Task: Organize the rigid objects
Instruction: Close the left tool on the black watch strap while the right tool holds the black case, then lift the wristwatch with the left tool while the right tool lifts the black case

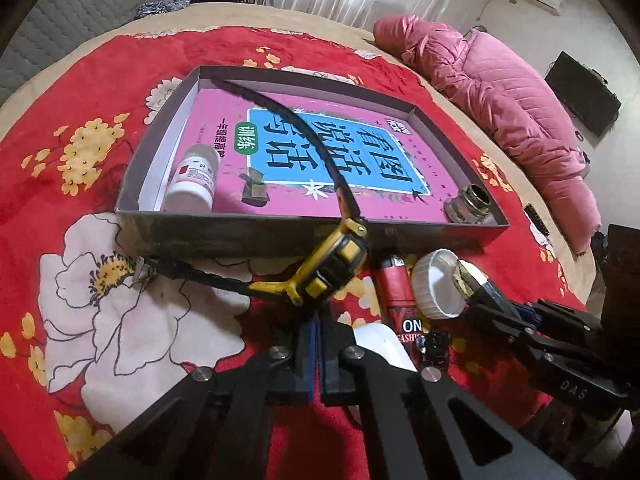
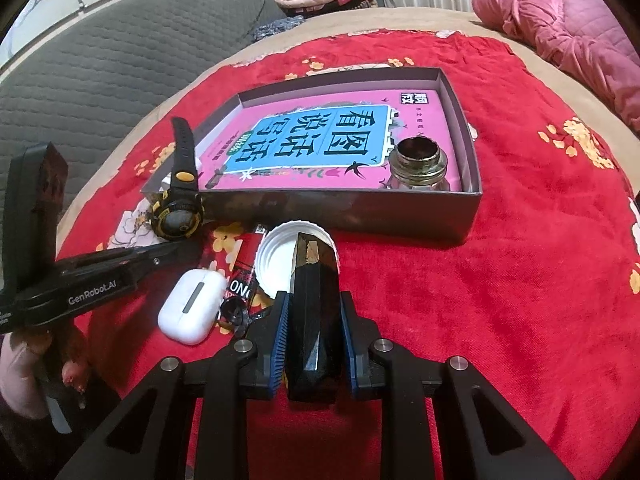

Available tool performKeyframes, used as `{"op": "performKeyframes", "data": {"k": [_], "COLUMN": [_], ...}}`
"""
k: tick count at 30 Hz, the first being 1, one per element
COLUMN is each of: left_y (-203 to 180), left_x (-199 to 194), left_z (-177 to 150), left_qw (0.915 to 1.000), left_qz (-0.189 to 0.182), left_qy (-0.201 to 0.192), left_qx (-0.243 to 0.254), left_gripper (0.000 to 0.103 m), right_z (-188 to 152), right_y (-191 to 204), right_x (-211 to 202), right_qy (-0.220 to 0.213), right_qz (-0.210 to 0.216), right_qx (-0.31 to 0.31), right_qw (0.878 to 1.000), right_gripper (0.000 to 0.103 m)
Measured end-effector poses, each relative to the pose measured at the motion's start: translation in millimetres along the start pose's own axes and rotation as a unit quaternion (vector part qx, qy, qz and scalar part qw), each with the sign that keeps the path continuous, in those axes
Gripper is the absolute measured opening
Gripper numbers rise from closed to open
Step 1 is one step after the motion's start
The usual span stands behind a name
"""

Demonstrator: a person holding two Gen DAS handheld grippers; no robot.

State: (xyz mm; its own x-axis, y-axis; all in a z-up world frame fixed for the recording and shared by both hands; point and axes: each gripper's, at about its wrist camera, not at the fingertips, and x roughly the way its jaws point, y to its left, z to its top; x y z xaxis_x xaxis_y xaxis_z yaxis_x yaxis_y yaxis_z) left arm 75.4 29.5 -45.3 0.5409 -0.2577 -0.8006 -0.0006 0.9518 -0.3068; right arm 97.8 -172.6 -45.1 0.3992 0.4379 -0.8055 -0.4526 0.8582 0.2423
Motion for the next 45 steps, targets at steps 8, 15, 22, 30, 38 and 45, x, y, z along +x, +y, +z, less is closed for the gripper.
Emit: {"op": "performKeyframes", "data": {"k": [8, 15, 22, 30, 38, 45], "left_y": [1.4, 1.0, 4.6, 4.8, 0.9, -6.2], "left_x": [-1.4, -7.7, -14.2, -22.1, -33.8, -37.0], "left_z": [-1.6, -4.3, -7.1, -11.4, -8.9, -5.8], "left_qw": [1.0000, 0.9999, 0.9996, 0.9989, 0.9986, 0.9987], "left_qz": [-0.009, -0.011, -0.026, -0.045, -0.047, -0.032], "left_qy": [-0.002, -0.005, -0.009, -0.010, -0.023, -0.032], "left_qx": [-0.003, 0.003, -0.001, -0.001, 0.005, 0.025], "left_gripper": [0.000, 0.000, 0.000, 0.000, 0.000, 0.000], "right_z": [-0.4, -0.6, 0.3, 0.9, 1.0, 1.1], "right_y": [0.0, -0.5, -1.5, -3.3, -5.1, -5.8], "right_x": [-1.2, -1.5, -2.3, -2.5, -3.1, -3.2], "right_qy": [0.000, 0.000, -0.001, -0.001, -0.002, -0.002], "right_qz": [0.005, 0.008, 0.009, 0.012, 0.015, 0.017], "right_qx": [0.003, 0.003, 0.006, 0.011, 0.017, 0.020], "right_qw": [1.000, 1.000, 1.000, 1.000, 1.000, 1.000], "right_gripper": [0.024, 0.024, 0.024, 0.024, 0.024, 0.024]}}
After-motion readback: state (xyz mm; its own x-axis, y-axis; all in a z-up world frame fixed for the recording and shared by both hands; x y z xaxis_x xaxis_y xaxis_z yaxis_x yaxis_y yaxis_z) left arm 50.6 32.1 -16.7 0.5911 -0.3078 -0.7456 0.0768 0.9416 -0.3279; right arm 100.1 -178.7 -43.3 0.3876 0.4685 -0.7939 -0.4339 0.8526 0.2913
